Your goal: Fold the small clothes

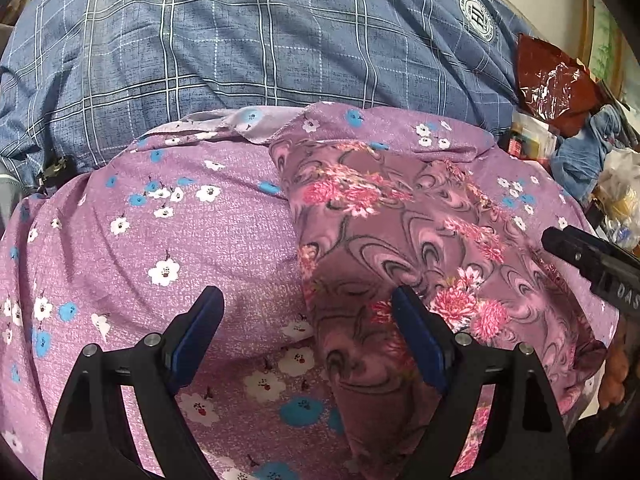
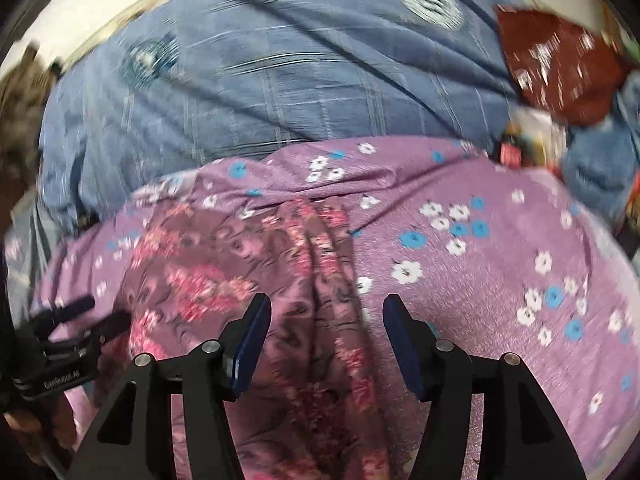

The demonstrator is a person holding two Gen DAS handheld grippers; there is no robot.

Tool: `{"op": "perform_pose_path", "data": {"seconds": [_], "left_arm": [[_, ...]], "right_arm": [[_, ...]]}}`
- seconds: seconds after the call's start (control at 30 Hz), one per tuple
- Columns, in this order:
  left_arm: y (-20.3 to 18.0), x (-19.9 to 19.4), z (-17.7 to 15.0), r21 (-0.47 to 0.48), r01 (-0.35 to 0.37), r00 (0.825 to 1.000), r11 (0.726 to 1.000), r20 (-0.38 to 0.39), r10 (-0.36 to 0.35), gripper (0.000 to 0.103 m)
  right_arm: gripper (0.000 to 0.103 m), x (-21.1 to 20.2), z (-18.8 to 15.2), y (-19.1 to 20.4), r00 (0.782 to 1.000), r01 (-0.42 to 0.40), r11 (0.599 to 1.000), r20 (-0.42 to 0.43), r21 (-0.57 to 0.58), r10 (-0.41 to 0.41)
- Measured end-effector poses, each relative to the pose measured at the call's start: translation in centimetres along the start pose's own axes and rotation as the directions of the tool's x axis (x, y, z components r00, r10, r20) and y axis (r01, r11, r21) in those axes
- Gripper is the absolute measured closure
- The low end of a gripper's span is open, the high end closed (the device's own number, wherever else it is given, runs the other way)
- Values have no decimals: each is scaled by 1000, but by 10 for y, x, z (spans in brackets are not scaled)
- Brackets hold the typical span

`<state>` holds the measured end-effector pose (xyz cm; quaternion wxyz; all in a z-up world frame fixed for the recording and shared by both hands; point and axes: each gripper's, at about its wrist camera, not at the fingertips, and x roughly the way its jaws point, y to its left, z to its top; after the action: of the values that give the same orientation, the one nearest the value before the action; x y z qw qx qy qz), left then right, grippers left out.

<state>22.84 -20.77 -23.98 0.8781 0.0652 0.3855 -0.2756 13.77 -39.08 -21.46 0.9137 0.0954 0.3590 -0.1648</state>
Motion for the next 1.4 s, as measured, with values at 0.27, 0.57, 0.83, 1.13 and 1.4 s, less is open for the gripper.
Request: {"op": "perform_pose_path", "data": {"seconds": [0.27, 0.57, 0.83, 1.13, 1.4], "left_arm": [[0, 2, -1, 0, -5, 1000, 1000, -2, 5, 16], [-1, 4, -3, -1, -6, 1000, 1000, -3, 6, 16], [-1, 4, -3, -4, -4, 1000, 1000, -4, 4, 16], [2, -2, 0, -15, -6, 1000, 1000, 10, 6, 16], [19, -6, 4, -75, -19, 999, 997, 27, 21, 16]], "right_arm": [[45, -5, -2, 12, 997, 69, 996, 22, -63, -68], [45, -8, -2, 12, 996, 90, 994, 35, -69, -88], [45, -7, -2, 12, 995, 93, 993, 35, -73, -91], [45, -7, -1, 11, 995, 100, 992, 35, -75, -98], [45, -5, -2, 11, 994, 110, 990, 31, -83, -108]]}}
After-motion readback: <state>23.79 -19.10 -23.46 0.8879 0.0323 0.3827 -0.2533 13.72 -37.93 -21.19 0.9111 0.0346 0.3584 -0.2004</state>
